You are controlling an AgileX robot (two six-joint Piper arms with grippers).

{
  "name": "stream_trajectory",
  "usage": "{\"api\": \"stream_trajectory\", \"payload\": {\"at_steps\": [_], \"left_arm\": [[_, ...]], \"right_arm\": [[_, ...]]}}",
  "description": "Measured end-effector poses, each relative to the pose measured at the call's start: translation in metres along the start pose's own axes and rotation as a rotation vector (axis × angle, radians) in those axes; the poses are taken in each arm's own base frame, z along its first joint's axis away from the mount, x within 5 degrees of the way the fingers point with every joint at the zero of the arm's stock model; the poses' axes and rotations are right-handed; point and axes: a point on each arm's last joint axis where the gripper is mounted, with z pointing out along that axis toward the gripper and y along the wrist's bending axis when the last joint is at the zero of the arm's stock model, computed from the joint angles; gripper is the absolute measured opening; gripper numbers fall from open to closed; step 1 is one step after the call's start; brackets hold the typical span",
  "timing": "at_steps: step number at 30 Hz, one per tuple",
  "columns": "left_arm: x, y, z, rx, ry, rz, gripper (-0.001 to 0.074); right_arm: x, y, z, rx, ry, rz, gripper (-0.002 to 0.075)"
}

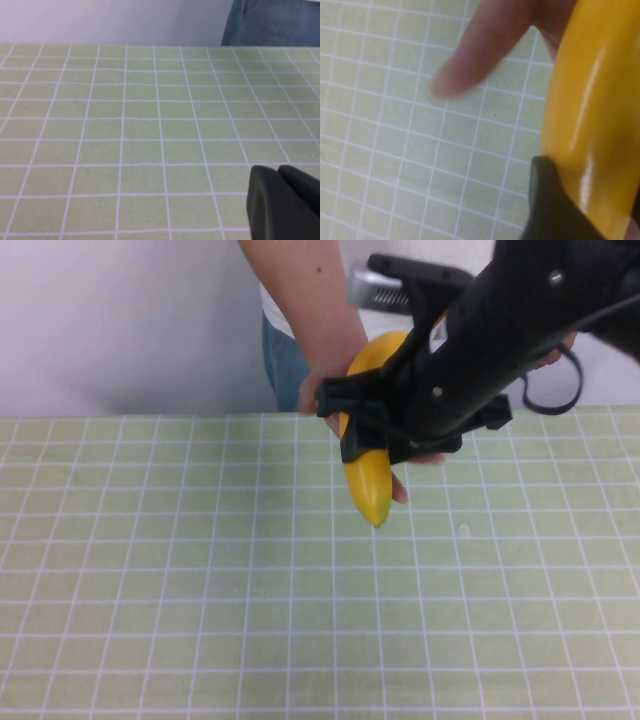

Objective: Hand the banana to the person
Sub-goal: Hand the grabbed banana to the person

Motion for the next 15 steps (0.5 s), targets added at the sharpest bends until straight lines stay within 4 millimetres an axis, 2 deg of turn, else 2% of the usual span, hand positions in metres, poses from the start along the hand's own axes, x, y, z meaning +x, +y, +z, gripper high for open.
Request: {"api": "stream_trajectory", "payload": {"at_steps": [3,5,10,15], "left_arm": [[0.000,0.000,0.000,0.000,0.000,0.000,-0.0004],[0.000,0.000,0.000,0.000,0.000,0.000,-0.0004],[0.000,0.000,0.000,0.000,0.000,0.000,-0.0004],[0.000,0.000,0.000,0.000,0.000,0.000,-0.0004]], "right_arm": [[0.000,-0.001,0.005,0.011,0.007,-0.002,0.0419],[0.000,-0.001,0.006,0.014,0.007,-0.008,0.0474],[-0.001,-0.001,-0.004,0.012,-0.024,-0.025,0.0477],[-0.001,-0.004,-0.039,0.031,-0.103,-0.062,0.0477]]}}
